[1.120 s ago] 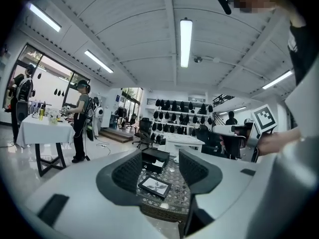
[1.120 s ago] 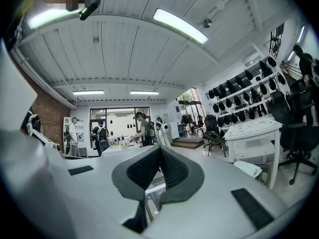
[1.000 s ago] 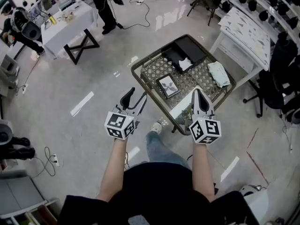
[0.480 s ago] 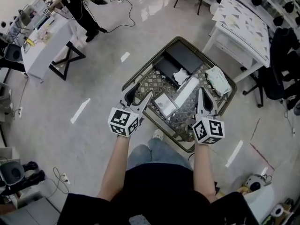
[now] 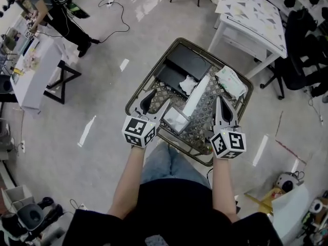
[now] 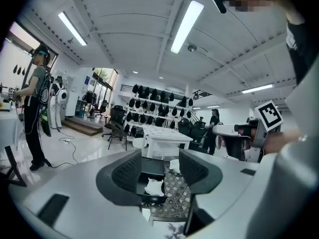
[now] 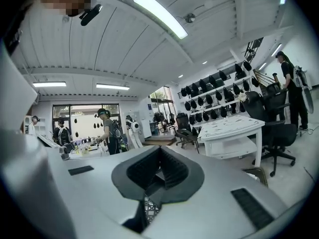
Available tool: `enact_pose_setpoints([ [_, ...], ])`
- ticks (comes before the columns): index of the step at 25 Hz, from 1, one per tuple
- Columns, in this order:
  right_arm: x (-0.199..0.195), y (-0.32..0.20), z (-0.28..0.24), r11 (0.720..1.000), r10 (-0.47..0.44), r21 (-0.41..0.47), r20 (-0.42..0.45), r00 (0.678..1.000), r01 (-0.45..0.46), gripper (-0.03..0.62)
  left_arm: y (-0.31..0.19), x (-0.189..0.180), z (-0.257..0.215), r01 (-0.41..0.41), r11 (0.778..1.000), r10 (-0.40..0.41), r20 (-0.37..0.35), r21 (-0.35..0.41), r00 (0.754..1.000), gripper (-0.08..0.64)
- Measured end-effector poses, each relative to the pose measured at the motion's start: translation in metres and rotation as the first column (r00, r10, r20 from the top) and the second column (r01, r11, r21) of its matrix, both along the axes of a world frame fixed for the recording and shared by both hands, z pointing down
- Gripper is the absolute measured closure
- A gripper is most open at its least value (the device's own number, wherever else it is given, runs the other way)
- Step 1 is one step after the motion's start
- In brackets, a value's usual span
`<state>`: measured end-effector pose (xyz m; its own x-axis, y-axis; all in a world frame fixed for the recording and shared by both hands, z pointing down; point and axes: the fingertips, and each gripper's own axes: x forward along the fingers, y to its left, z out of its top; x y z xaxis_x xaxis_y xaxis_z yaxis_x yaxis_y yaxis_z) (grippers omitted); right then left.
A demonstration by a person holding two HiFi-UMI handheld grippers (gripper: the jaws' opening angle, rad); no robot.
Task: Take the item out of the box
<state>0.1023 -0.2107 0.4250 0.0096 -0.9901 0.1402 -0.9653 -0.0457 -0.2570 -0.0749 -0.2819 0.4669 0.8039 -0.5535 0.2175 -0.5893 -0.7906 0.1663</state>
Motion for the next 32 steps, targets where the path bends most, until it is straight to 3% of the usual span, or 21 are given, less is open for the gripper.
enact_pose_setpoints([
  [10,0.022,-0.010,0.009,0.993,0.113,-0.025,0.017,0.993,-0.113,0.589,-0.025,0.041,0.007,-0.140,0.990,0.140,0.019,-0.026,0.990,0.328],
  [21,0.033,-0.044,0.031,0.989,0.133,-0.074,0.027,0.991,-0.131,0.589,-0.053,0.085,0.032,-0.225,0.972,0.229,0.074,-0.067,0.971,0.328],
  [27,0.045,-0.072,0.056,0.984,0.139,-0.115,0.039,0.989,-0.134,0.589,-0.077,0.119,0.065,-0.264,0.957,0.278,0.124,-0.117,0.952,0.328],
  [32,0.058,-0.092,0.084,0.977,0.151,-0.162,0.050,0.987,-0.141,0.589,-0.091,0.149,0.105,-0.296,0.937,0.332,0.209,-0.184,0.920,0.328],
])
